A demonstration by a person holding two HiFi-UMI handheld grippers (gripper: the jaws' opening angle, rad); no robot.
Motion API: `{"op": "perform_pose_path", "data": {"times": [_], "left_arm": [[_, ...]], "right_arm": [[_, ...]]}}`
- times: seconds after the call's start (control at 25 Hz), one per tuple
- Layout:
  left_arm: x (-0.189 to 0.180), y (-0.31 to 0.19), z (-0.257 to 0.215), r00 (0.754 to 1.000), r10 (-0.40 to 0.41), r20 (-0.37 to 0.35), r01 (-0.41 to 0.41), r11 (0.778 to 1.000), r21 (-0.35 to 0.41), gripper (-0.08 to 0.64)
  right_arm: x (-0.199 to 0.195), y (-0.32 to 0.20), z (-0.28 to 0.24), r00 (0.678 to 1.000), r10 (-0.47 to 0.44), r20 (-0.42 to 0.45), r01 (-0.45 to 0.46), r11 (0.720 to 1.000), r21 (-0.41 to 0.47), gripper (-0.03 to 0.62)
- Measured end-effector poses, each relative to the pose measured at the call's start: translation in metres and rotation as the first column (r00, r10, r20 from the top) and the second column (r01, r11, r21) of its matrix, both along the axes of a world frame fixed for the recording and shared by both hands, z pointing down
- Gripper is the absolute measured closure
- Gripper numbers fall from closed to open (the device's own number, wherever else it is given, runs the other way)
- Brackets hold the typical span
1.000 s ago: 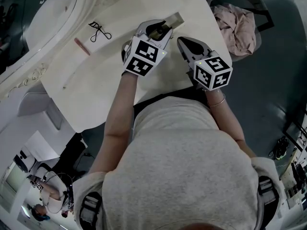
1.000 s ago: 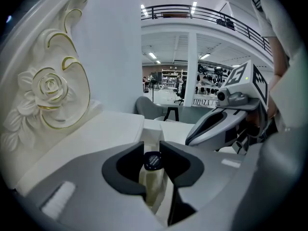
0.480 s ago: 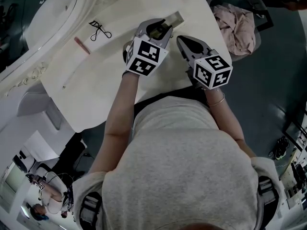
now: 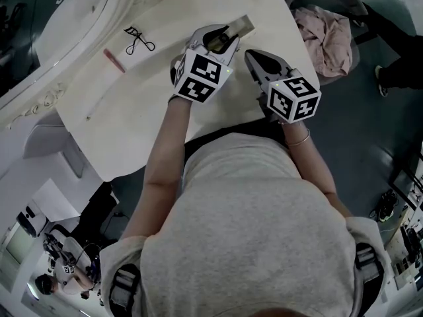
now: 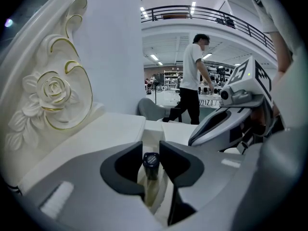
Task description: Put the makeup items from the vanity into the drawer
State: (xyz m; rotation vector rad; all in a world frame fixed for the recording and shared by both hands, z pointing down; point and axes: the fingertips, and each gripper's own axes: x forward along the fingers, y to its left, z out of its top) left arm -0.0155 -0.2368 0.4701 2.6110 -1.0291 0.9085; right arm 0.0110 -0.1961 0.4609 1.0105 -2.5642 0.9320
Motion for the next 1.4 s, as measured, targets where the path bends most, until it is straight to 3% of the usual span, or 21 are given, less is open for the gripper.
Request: {"op": "perform_pose_path", "data": {"times": [0.32,0.68,1.4], "left_arm": [[0.000,0.000,0.000,1.000,-0.004,0.002,0.004,1.000,-0.008,0.454],[-0.017,0.006,-0.001,0.998,-0.041,0.053,0.041,0.999,-0.008,0.454],[-0.042,0.022,-0.019,0.997,-0.072,0.008,0.072,0.997,-0.002,0.456]], "right_arm": [[0.000,0.002,-0.003,1.000,0.001,0.001,-0.001,1.000,0.006,0.583],[-0.001,0.004,-0.005,1.000,-0.001,0.002,0.001,1.000,0.013,0.584],[-0.006,0.007,-0.007,1.000,-0.005,0.000,0.005,1.000,0.023,0.584]]}}
